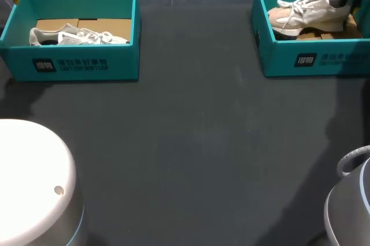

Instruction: Take the shoe out of the shoebox, open the shoe tongue, remove and reinsert the insole, then place the shoe into the shoebox

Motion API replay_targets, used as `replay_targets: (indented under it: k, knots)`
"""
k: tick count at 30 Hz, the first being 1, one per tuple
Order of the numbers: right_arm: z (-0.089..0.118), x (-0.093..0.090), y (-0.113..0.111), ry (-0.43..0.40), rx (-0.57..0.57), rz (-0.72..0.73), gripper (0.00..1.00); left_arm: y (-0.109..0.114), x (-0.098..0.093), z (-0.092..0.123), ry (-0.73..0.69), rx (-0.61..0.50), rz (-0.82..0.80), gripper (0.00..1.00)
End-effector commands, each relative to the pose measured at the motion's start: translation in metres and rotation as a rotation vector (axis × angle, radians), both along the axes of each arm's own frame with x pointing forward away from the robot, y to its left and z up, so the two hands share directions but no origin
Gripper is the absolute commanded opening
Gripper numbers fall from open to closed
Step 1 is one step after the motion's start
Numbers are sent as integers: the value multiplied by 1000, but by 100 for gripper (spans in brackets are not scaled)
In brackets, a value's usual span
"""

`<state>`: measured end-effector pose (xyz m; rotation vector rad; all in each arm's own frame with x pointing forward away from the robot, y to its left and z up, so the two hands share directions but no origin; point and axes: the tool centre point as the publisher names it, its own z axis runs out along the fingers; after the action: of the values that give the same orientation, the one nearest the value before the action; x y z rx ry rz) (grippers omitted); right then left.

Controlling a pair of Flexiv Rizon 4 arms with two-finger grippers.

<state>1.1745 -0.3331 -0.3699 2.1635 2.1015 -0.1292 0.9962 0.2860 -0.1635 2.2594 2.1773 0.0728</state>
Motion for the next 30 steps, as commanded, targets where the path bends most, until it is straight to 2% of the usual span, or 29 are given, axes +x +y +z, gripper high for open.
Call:
replay_targets:
  k: [1,10,30]
  knots:
    - [1,5,1,10,-7,-5,0,0,-1,0,-1,2,-1,100]
    - [17,0,-2,-10,-37,-38,0,0,-1,0,-1,2,-1,100]
    - [101,-12,-6,-93,-118,-74,0,0,-1,0,-1,2,-1,100]
